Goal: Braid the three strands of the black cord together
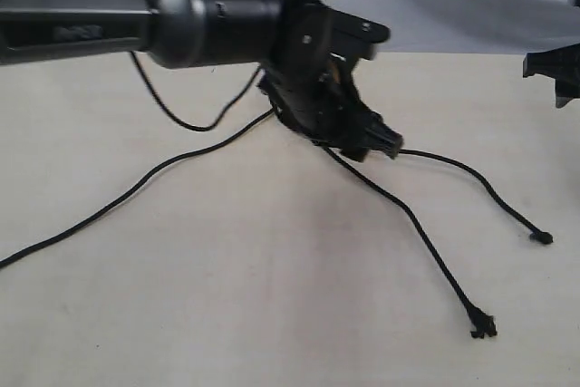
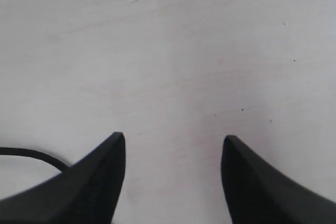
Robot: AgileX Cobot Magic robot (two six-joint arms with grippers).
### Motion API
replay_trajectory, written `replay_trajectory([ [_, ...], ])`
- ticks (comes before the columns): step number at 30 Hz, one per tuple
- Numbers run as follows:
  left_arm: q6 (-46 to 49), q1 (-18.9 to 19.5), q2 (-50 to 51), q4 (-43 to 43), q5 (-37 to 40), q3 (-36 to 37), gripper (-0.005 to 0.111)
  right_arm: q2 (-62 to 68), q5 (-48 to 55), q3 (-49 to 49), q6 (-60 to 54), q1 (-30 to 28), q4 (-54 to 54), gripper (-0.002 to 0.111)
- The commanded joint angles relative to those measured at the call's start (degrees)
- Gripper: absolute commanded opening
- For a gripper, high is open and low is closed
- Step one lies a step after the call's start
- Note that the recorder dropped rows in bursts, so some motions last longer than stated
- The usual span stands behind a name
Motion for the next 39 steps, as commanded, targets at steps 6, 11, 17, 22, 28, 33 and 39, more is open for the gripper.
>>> replay_trajectory([
  [6,-2.3,-6.6,17.2,-0.6,11.2,-24.0,0.061,-0.4,-1.3,0.2,-0.5,0.0,-0.4,0.053],
  [11,-2.9,-7.1,22.9,-0.4,18.1,-31.7,0.061,-0.4,-1.5,0.2,-0.5,0.0,-0.4,0.053],
  [17,-4.3,-7.2,25.3,-0.5,18.5,-34.8,0.061,-0.4,-2.3,0.2,-0.5,0.0,-0.1,0.053],
  [22,-5.3,-7.2,25.7,-0.4,17.9,-34.8,0.061,-0.4,-2.3,0.2,-0.5,0.0,-0.1,0.053],
  [28,-5.8,-7.2,26.0,-0.3,16.3,-34.8,0.061,-0.4,-2.8,0.2,-0.5,0.0,1.7,0.053],
  [33,-8.0,-7.2,26.0,4.1,16.4,-34.8,0.061,-0.4,-2.8,0.2,-0.5,0.0,1.7,0.053],
  [39,-8.8,-7.2,26.0,5.8,16.0,-34.8,0.061,-0.4,-2.8,0.2,-0.5,0.0,2.0,0.053],
])
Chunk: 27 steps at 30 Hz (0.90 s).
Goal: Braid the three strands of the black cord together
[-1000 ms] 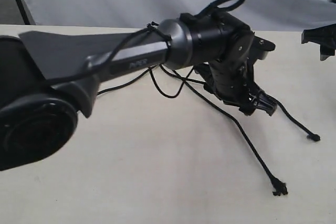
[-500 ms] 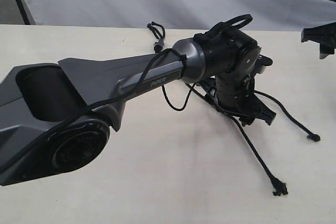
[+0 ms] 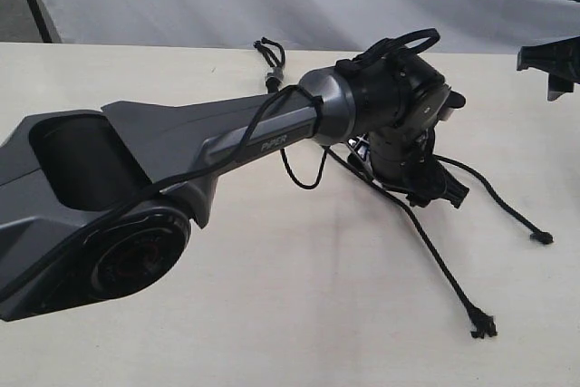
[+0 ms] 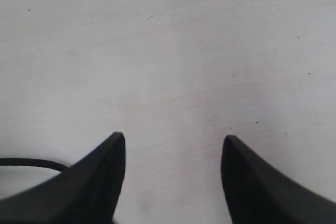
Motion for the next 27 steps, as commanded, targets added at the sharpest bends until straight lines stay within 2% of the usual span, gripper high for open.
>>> replay_trajectory([
  [1,-0.8,-0.3,0.1,0.8,-1.3,-0.3,0.061,-0.4,-0.4,0.2,-0.2,0.0,0.5,0.053],
  [6,-0.9,-0.3,0.2,0.5,-3.8,-0.3,0.061,-0.4,-0.4,0.2,-0.2,0.0,1.0,0.053],
  [13,-2.0,-0.3,2.5,0.7,-2.0,-0.3,0.061,-0.4,-1.3,0.2,-0.6,0.0,2.4,0.053],
  [19,0.1,-0.1,2.7,2.1,5.7,-0.3,0.061,-0.4,-1.7,0.2,-0.6,0.0,2.9,0.053],
  [22,1.5,-0.1,1.9,3.7,12.5,-0.3,0.061,-0.4,-1.8,0.2,-0.7,0.0,2.9,0.053],
  [27,4.4,-0.1,1.0,4.2,12.7,1.3,0.061,-0.4,-1.9,0.2,-0.7,0.0,3.0,0.053],
])
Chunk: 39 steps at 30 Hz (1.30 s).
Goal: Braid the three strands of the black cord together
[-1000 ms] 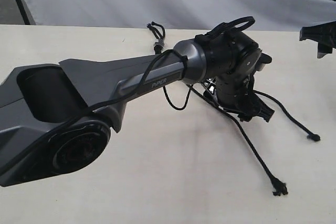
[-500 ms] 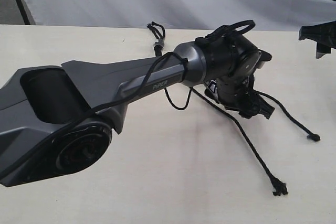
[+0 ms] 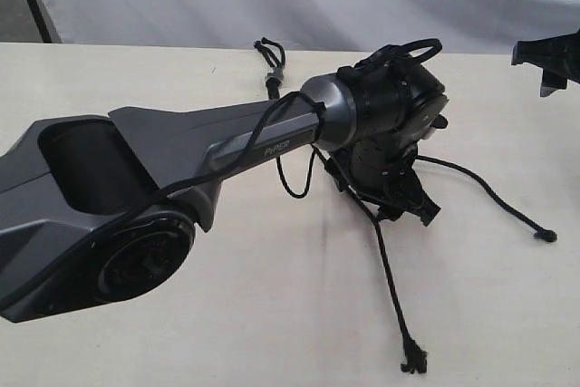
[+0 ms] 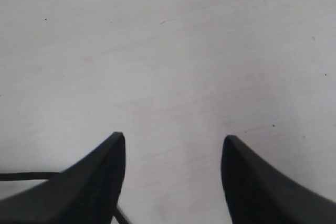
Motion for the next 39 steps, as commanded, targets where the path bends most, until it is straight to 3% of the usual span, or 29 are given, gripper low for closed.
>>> replay_trajectory([
  [1,2.5,-0.1,-0.4,-0.4,2.6,2.2,0.06,-0.4,-0.5,0.2,-0.4,0.0,0.3,0.053],
  [5,5.8,-0.1,-0.4,-5.2,2.6,4.4,0.045,-0.4,-0.8,0.2,-0.4,0.0,0.3,0.053],
  [10,6.4,-0.1,-0.4,-5.6,2.6,5.0,0.0,-0.4,-1.1,0.2,-0.8,0.0,0.4,0.053],
  [18,10.1,-0.1,-5.4,-4.2,2.6,5.0,0.0,-0.4,-1.3,0.2,-0.9,0.0,0.7,0.053],
  [21,10.3,0.3,-11.5,3.9,2.6,5.0,0.0,-0.4,-1.3,0.2,-0.9,0.0,0.7,0.053],
  [25,10.2,7.1,-19.2,5.5,2.6,6.7,0.0,-0.4,-1.3,0.2,-0.9,0.0,0.7,0.053],
  [31,10.9,22.6,-25.3,6.7,2.6,23.0,0.0,-0.4,-1.7,0.2,-0.9,0.0,0.8,0.053],
  [34,10.9,27.3,-25.2,9.6,2.6,29.2,0.0,-0.4,-1.7,0.2,-0.9,0.0,1.4,0.053],
  [39,13.7,33.7,-25.2,11.9,-12.0,38.9,0.0,-0.4,-2.0,0.2,-0.9,0.0,2.5,0.053],
])
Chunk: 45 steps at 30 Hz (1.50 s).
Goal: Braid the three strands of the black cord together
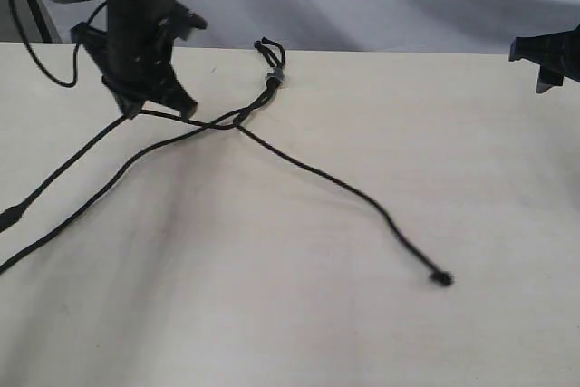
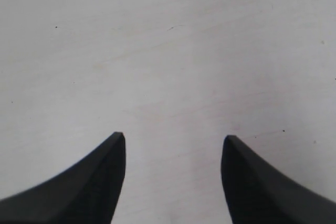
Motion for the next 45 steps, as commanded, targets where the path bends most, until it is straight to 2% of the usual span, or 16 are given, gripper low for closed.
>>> replay_trajectory([
  [1,3.3,4.4,-0.5,1.5,-13.2,8.0,0.0,-0.4,-0.7,0.2,-0.6,0.0,1.0,0.053],
  [6,4.8,6.3,-0.5,2.4,-25.1,15.9,0.0,-0.4,-1.2,0.2,-0.6,0.0,1.0,0.053],
  [9,5.6,6.3,-0.5,2.8,-28.0,18.5,0.0,-0.4,-1.3,0.2,-0.6,0.0,1.0,0.053],
  [17,5.8,6.3,-0.5,10.8,-29.2,20.0,0.0,-0.4,-1.4,0.2,-0.6,0.0,1.0,0.053],
  [22,5.8,6.3,-0.5,16.4,-34.5,22.1,0.0,-0.4,-1.4,0.2,-0.6,0.0,1.0,0.053],
  [27,5.9,6.3,-0.5,17.2,-38.3,25.3,0.0,-0.4,-1.4,0.2,-0.6,0.0,1.0,0.053],
  [30,5.9,5.8,-0.5,16.5,-36.7,26.8,0.0,-0.4,-1.6,0.2,-0.6,0.0,1.0,0.053],
  [35,6.6,1.1,-0.5,5.7,-26.1,27.0,0.0,-0.4,-1.8,0.2,-0.6,0.0,1.5,0.053],
  [38,13.2,-5.1,-0.5,-7.2,-19.9,27.0,0.0,-0.4,-1.8,0.2,-0.6,0.0,2.4,0.053],
  [40,21.8,-10.1,-0.5,-17.1,-16.0,26.1,0.0,-0.4,-1.8,0.2,-0.6,0.0,3.1,0.053],
  [42,28.4,-15.0,-0.5,-23.8,-15.1,24.7,0.0,-0.4,-1.8,0.2,-0.6,0.0,3.2,0.053],
  [45,29.0,-20.1,-0.6,-24.5,-14.0,21.1,0.0,-0.4,-1.8,0.2,-0.6,0.0,3.2,0.053],
])
